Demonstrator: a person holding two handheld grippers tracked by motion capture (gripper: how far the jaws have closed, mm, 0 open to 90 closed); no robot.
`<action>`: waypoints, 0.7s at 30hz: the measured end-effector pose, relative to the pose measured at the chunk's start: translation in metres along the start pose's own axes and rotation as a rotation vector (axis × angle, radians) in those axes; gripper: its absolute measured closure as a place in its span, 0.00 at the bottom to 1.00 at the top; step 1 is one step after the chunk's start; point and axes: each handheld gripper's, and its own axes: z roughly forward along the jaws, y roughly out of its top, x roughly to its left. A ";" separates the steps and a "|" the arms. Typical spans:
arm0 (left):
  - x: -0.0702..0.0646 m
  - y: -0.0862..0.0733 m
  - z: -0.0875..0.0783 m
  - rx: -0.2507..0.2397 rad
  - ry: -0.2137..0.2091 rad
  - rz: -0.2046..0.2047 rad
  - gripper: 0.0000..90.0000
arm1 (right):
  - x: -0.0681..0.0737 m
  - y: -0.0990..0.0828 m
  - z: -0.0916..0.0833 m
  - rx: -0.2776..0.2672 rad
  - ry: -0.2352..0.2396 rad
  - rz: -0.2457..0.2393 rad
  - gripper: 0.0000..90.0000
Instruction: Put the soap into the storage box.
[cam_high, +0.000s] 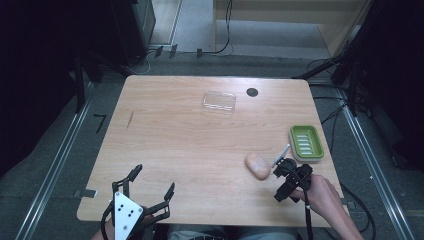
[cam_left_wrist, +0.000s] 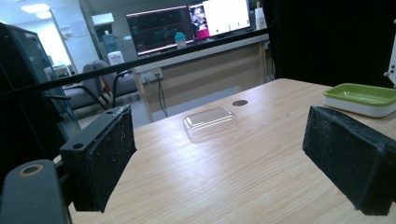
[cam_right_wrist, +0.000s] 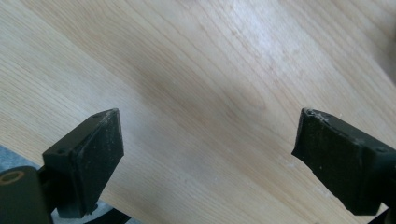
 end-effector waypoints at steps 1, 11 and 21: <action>0.000 0.000 0.000 0.002 -0.002 0.004 0.11 | 0.001 0.001 0.000 -0.001 0.001 0.007 0.09; 0.000 0.000 0.000 -0.010 -0.003 0.004 0.11 | 0.005 0.018 0.000 -0.006 0.012 0.001 0.06; 0.000 0.000 0.001 -0.004 -0.006 0.012 0.11 | 0.005 0.034 -0.006 -0.029 0.015 -0.008 0.04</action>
